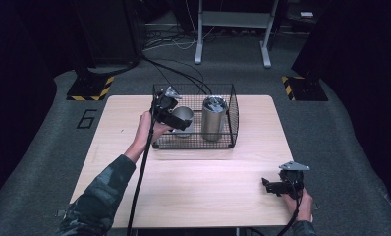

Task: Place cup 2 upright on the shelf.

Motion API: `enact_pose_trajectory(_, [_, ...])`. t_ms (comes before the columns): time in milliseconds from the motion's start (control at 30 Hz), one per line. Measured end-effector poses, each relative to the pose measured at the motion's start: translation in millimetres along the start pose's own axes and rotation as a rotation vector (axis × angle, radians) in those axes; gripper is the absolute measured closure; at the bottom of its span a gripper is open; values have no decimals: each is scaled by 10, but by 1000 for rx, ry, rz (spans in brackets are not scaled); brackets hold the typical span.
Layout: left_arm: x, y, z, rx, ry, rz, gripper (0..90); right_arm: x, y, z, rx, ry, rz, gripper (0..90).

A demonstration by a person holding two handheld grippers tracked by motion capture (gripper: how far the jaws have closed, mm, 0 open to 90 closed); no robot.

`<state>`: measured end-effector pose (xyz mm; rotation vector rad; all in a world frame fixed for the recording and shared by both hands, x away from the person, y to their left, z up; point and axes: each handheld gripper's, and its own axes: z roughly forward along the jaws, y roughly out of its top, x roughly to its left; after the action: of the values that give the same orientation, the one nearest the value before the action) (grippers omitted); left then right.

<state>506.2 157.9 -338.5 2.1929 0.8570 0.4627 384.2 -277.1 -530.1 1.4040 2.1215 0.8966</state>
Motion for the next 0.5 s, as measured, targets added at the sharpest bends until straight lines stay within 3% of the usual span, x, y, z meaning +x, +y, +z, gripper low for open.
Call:
enact_pose_trajectory(300, [-116,-227,-311,-27,7,29,2,-2,0,1,-1,0,-3,0])
enact_pose_trajectory(467, [-116,-227,-311,-27,7,29,2,1,0,0,0,0,2,0])
enact_pose_trajectory(500, [-153,-432,-515,-41,25,35,2,1,0,0,0,0,2,0])
